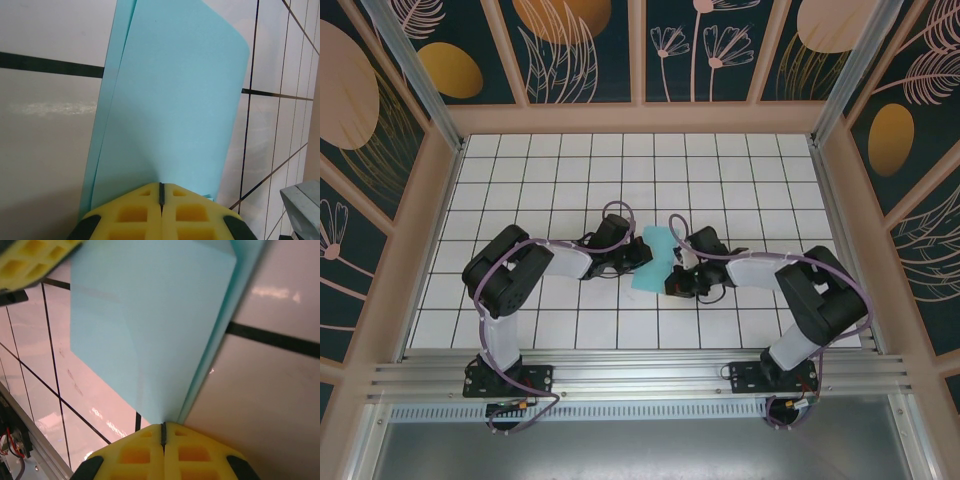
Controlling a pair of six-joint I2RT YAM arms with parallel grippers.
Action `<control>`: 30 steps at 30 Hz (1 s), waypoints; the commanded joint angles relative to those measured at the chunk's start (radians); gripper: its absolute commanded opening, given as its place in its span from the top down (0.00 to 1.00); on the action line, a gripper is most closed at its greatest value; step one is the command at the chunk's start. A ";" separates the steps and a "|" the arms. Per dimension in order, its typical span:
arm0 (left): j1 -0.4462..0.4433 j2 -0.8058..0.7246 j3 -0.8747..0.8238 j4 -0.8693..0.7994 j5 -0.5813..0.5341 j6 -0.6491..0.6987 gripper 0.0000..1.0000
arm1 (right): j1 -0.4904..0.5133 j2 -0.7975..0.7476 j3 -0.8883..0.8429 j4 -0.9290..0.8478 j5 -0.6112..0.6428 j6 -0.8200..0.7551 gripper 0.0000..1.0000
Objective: Fold a paper plane with a square sheet of paper (pick it up from the middle)
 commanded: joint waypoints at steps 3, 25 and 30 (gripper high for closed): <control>0.008 0.027 -0.006 -0.057 -0.053 0.007 0.94 | -0.001 -0.049 0.007 -0.183 0.035 -0.021 0.96; 0.007 -0.141 -0.035 -0.054 -0.058 0.013 0.82 | -0.126 0.018 0.076 0.111 -0.020 0.113 0.59; 0.007 -0.124 -0.032 -0.044 -0.034 0.021 0.87 | -0.126 0.005 0.047 0.124 -0.024 0.117 0.58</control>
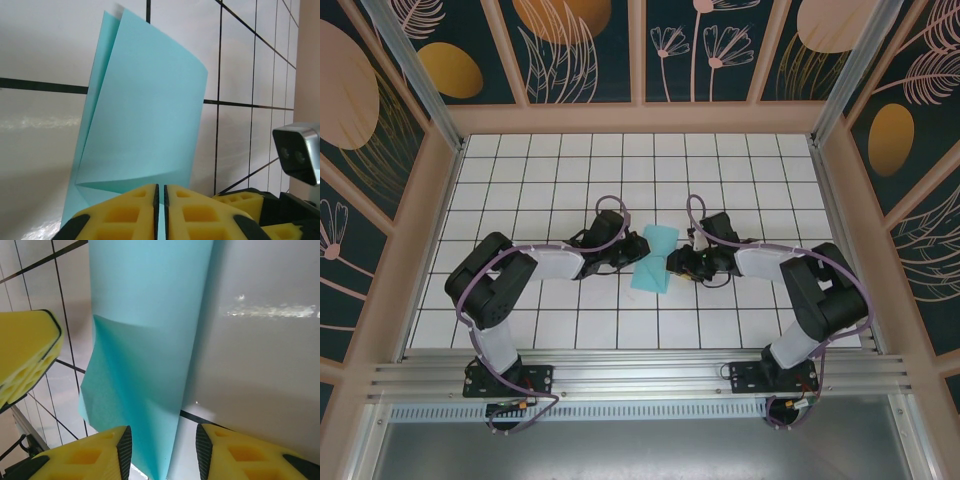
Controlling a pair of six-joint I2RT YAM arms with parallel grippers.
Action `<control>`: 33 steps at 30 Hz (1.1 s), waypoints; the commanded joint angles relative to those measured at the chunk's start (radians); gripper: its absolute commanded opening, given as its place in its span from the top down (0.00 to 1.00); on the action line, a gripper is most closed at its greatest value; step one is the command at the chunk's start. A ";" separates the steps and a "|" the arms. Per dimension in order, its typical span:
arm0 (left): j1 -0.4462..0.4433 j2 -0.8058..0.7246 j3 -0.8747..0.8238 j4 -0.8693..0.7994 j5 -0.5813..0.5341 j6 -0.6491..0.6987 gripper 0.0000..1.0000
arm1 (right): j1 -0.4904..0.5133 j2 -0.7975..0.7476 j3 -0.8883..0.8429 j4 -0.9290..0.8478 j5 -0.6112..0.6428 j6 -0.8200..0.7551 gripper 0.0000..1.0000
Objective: Fold a paper plane with a square sheet of paper (pick it up from the middle)
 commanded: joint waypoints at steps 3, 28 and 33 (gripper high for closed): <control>0.005 0.011 0.004 -0.006 0.015 0.018 0.88 | -0.001 -0.038 -0.009 0.015 0.007 0.010 0.58; 0.006 0.095 0.039 -0.044 0.022 0.027 0.90 | 0.015 0.037 -0.008 0.108 -0.040 0.053 0.55; 0.006 0.101 0.043 -0.057 0.017 0.033 0.91 | 0.021 0.046 0.001 0.112 -0.047 0.054 0.58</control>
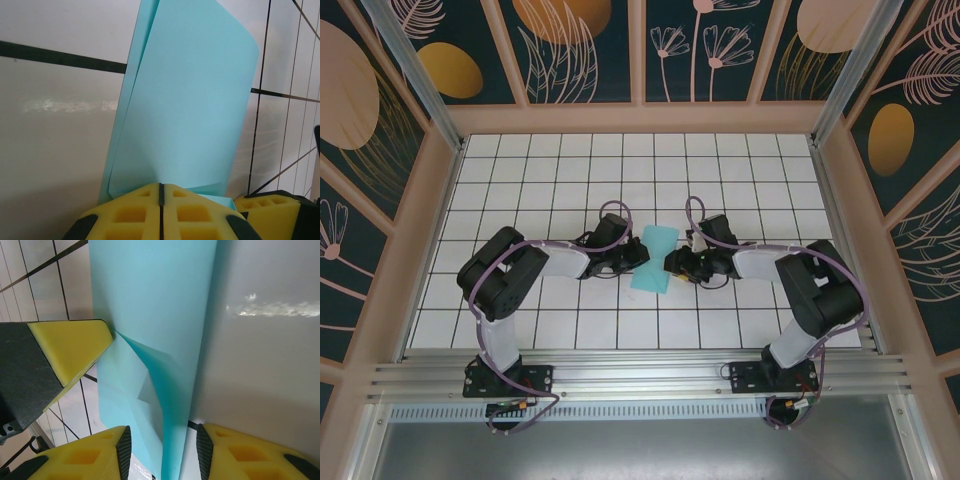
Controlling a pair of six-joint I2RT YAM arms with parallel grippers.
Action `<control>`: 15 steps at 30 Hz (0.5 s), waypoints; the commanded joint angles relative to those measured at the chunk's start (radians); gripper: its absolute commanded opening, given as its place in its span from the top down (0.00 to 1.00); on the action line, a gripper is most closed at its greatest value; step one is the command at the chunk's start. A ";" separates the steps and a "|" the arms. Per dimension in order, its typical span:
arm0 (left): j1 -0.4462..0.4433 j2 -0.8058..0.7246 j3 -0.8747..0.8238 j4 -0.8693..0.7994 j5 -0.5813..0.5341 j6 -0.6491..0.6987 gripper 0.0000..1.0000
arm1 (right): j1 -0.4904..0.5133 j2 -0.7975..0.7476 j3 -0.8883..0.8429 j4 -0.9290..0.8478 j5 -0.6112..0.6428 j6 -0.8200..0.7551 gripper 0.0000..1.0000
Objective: Fold a paper plane with a square sheet of paper (pick it up from the middle)
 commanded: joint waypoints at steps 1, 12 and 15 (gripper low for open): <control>0.006 0.021 0.021 -0.030 -0.005 0.026 0.91 | 0.012 0.015 0.027 0.025 -0.027 0.001 0.58; 0.005 0.026 0.019 -0.033 -0.005 0.027 0.91 | 0.015 0.027 0.039 0.035 -0.037 0.011 0.59; 0.006 0.024 0.021 -0.033 -0.005 0.026 0.91 | 0.015 0.029 0.042 0.040 -0.041 0.014 0.60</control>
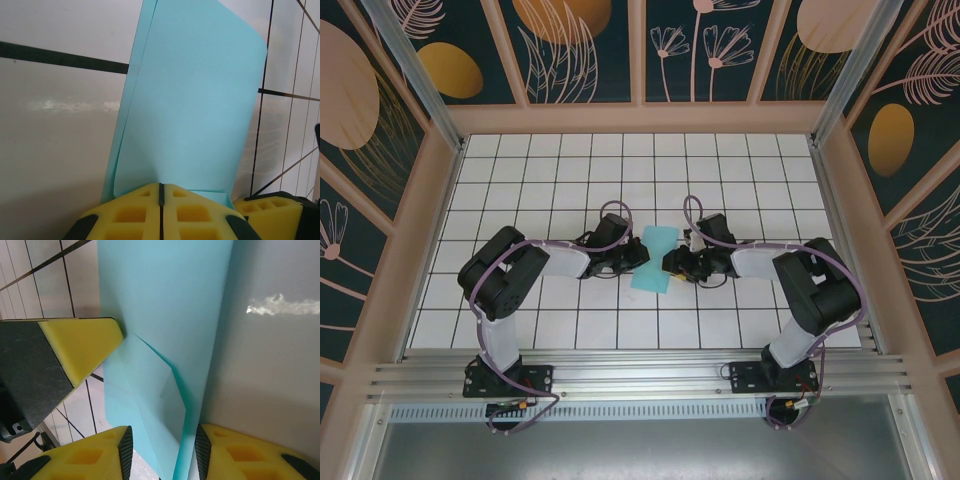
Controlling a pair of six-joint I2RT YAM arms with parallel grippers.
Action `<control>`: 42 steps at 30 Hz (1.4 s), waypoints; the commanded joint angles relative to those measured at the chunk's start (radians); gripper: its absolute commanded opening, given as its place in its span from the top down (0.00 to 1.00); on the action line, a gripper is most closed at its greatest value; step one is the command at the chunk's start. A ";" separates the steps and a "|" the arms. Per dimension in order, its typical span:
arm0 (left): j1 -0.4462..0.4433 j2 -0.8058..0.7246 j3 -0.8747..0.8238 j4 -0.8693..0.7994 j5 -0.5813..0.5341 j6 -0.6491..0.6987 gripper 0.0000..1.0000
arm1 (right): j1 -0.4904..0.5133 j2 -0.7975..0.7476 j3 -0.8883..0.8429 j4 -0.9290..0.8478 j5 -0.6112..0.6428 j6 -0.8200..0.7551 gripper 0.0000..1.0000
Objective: Fold a paper plane with a square sheet of paper (pick it up from the middle)
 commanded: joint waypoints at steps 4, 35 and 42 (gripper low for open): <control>0.005 0.015 0.016 -0.032 -0.009 0.020 0.91 | 0.008 0.008 0.023 0.047 -0.033 0.019 0.60; 0.005 -0.279 -0.100 -0.024 -0.195 -0.005 0.78 | 0.009 -0.110 0.209 -0.361 0.225 -0.168 1.00; 0.006 -0.391 -0.166 -0.065 -0.341 -0.011 0.75 | 0.113 -0.104 0.504 -0.822 0.828 -0.232 1.00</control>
